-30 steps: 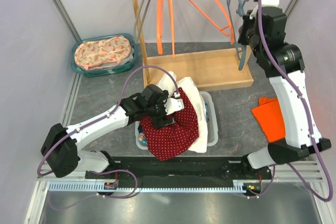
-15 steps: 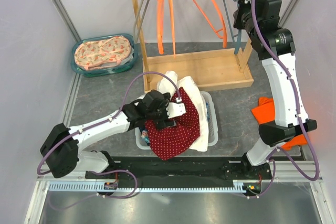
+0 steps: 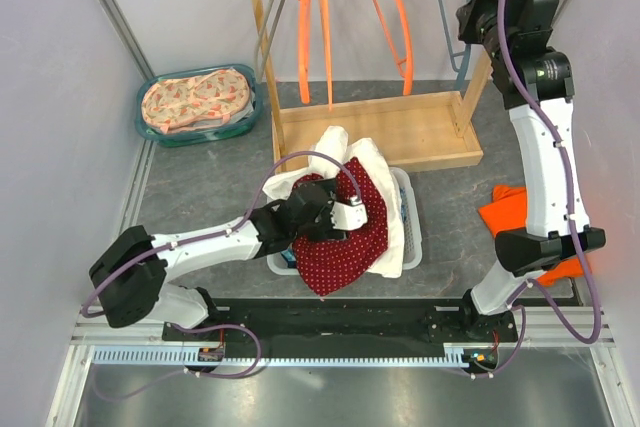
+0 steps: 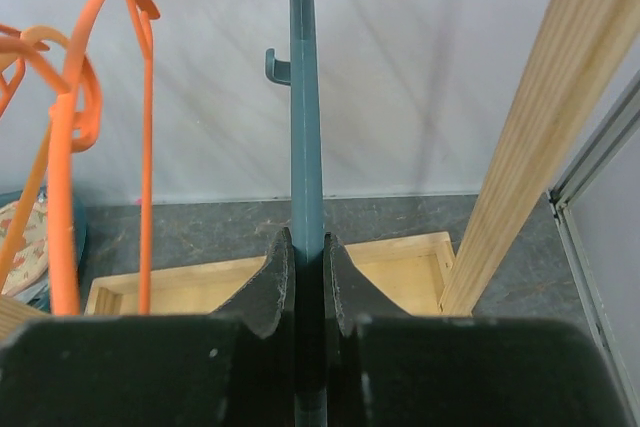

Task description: Remove the skirt from the hanger

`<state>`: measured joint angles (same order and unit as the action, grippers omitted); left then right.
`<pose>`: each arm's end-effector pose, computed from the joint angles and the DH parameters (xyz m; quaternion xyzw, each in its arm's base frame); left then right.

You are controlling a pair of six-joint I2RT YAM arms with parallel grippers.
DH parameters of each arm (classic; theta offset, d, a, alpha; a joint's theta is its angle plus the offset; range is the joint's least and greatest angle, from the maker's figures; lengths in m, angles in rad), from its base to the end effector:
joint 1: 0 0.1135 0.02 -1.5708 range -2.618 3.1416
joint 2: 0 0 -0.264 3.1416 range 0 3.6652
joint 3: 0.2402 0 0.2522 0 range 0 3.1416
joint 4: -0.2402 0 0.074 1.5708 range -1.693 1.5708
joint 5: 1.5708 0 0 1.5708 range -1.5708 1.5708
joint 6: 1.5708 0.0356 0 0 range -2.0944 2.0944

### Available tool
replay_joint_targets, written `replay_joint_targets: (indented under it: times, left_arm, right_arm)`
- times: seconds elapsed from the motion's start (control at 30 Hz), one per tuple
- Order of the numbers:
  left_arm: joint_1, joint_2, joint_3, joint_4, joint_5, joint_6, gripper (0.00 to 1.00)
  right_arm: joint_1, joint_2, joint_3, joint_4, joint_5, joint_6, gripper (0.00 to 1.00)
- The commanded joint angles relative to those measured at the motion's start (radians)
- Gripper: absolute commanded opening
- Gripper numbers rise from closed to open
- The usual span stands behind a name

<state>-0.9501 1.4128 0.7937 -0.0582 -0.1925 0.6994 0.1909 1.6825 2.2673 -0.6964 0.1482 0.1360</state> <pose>0.1787 -0.2382 0.2127 0.6311 0.6398 0.0322 0.4375 0.3241 0.0573 0.5489 0.0289 0.7445 0.0537 0.6649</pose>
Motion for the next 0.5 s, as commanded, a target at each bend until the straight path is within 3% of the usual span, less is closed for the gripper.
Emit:
replay_joint_targets:
  times: [0.0,0.3,0.47]
  left_arm:
    - [-0.027,0.045,-0.143,-0.135,-0.039,0.13,1.0]
    - [-0.038,-0.081,-0.145,-0.27,0.022,0.123,1.0]
    - [-0.036,-0.109,0.123,-0.441,-0.021,-0.038,1.0]
  right_arm:
    - [-0.037,0.023,0.04,0.083,-0.064,0.045,0.0]
    - [-0.051,0.072,0.0,0.103,-0.105,0.07,0.0]
    - [-0.051,0.063,-0.035,0.103,-0.111,0.08,0.0]
